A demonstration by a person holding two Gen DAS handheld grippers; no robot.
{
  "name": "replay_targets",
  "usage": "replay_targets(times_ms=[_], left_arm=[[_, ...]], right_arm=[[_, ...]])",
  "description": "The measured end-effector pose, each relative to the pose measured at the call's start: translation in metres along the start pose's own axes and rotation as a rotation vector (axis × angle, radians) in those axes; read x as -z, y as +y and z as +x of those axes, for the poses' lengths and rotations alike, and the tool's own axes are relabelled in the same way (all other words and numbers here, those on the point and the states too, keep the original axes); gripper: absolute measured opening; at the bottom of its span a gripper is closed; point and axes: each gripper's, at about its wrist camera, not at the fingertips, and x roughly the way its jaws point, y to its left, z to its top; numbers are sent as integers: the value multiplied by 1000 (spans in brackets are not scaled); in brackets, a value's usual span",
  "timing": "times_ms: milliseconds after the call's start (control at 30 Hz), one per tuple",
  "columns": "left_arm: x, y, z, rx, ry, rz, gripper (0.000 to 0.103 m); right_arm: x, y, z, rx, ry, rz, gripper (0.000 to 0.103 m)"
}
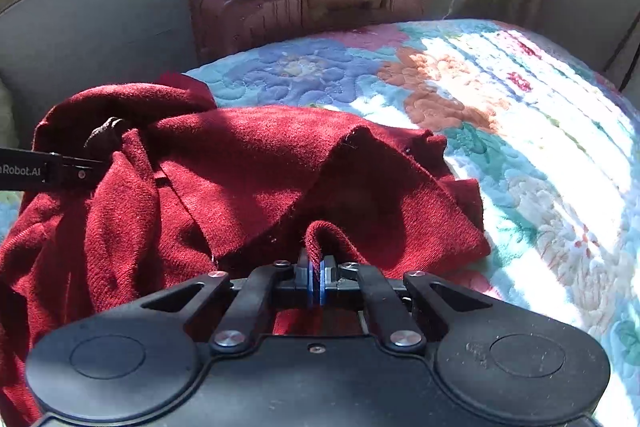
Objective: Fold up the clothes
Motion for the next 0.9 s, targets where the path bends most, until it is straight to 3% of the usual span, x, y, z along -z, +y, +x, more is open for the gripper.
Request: replay_targets(times_ms=[167,267,367,433,500,533,633,800,900], left_arm=[[1,-32,-15,120,-9,66,17],[6,-50,-23,217,-6,85,22],[15,-70,-20,237,28,147,35],[25,-81,-10,208,92,204,40],[33,-89,-2,168,130,250,41],[36,-92,0,155,138,265,41],[39,-92,3,153,142,271,41],[38,-87,10,170,164,254,39],[38,-85,12,171,170,255,39]], right_arm=[[0,-32,-64,114,-86,43,1],[12,-52,-98,229,-70,46,1],[34,-77,-93,316,68,76,7],[54,-94,-80,402,195,97,9],[68,-104,-73,491,253,105,10],[73,-108,-75,494,249,128,10],[68,-113,-88,378,167,231,14],[41,-104,-78,208,101,274,41],[29,-102,-58,137,111,321,46]])
